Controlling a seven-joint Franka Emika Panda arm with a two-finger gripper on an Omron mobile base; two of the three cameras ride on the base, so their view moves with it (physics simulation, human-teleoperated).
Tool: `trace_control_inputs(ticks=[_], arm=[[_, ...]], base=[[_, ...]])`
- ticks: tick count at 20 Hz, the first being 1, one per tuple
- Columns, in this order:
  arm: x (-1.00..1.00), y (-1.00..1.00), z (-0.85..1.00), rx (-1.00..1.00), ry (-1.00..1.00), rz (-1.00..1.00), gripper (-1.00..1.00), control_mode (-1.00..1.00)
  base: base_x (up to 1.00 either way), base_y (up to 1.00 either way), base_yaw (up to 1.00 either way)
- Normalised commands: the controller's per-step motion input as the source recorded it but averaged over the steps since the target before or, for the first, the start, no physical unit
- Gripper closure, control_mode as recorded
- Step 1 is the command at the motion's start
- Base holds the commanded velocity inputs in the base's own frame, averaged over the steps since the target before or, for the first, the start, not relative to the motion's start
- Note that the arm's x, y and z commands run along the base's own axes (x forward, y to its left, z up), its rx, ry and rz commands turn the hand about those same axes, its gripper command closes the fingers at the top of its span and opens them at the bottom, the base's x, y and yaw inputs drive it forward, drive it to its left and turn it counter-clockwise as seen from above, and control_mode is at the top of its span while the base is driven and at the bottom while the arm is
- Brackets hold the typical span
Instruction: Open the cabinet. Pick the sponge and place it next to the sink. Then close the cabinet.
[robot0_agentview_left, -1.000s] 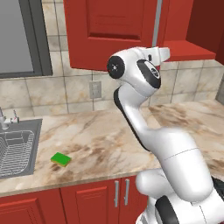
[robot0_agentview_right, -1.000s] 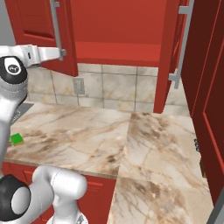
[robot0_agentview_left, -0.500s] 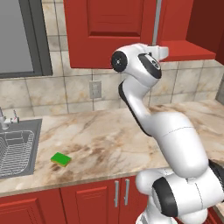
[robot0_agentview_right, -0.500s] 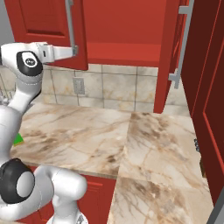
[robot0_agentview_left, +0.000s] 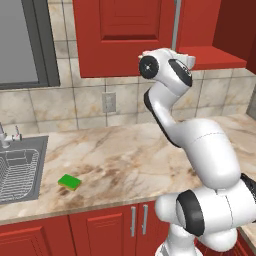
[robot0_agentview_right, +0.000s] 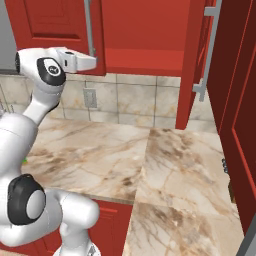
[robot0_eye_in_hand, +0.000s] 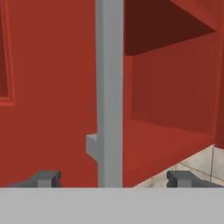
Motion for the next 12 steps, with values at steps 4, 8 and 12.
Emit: trace_control_inputs(ticks=[4,8,12], arm=[[0.20,-0.06,0.00,0.02,0.00,0.17,-1.00,-1.00],[0.51,-0.07,0.00,0.00,0.02,0.22,-1.00,-1.00],[0.60,-0.08,0.00,0.00,0.03,0.21,-1.00,-1.00]], base=[[0.00,0.00,0.00],[0.00,0.00,0.00],[0.00,0.00,0.00]])
